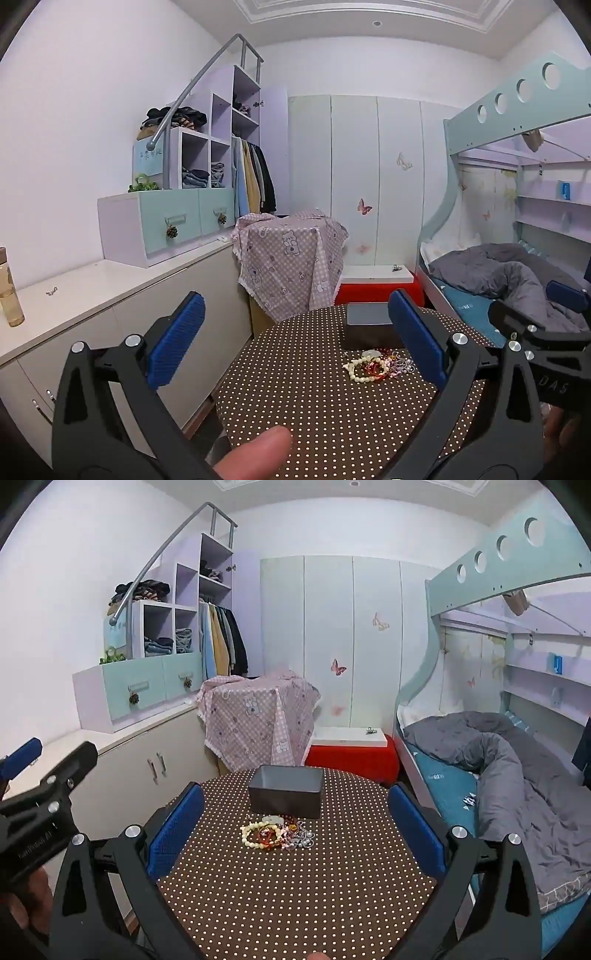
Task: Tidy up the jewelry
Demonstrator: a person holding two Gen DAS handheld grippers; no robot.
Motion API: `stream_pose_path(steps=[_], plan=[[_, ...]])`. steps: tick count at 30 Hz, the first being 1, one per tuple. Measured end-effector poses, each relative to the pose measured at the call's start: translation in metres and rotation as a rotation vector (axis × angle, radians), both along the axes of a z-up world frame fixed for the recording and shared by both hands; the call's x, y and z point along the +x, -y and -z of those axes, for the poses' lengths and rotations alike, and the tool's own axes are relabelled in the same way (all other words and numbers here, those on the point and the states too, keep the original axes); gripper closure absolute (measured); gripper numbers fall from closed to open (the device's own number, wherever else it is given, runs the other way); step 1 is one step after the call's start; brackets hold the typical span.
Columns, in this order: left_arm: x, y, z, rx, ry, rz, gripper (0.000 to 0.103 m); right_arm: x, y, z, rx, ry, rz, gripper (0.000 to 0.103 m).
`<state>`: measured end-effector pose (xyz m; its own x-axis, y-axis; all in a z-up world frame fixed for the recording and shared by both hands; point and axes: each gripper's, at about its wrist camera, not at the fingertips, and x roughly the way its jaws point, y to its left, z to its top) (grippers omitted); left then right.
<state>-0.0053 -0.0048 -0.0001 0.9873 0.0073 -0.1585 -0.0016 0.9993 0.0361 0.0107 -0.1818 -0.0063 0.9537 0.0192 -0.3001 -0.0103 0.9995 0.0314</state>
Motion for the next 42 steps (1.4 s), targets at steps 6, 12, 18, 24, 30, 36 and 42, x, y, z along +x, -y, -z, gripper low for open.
stream_pose_path(steps=[6,12,18,24,30,36,42], plan=[[0.0,0.0,0.001,-0.002,-0.006,0.004,0.006,-0.003,0.002,0.0,0.002,0.015,-0.001,0.007],[0.001,0.001,0.003,-0.005,-0.015,0.006,0.006,-0.002,0.004,0.001,-0.002,0.02,-0.006,0.007],[0.002,-0.001,0.002,-0.004,-0.015,0.008,0.006,-0.003,0.002,-0.002,-0.006,0.028,-0.012,0.007],[0.003,-0.001,0.004,-0.003,-0.019,0.01,0.006,-0.002,0.002,-0.002,-0.007,0.03,-0.014,0.007],[0.004,-0.001,0.009,-0.004,-0.024,0.008,0.006,0.0,0.003,-0.002,0.002,0.027,-0.026,0.007],[0.006,-0.001,0.014,-0.005,-0.029,0.008,0.006,0.004,0.002,-0.002,-0.006,0.03,-0.025,0.007],[0.014,-0.002,0.02,-0.004,-0.049,0.012,0.006,0.005,0.002,0.002,-0.003,0.024,-0.025,0.007]])
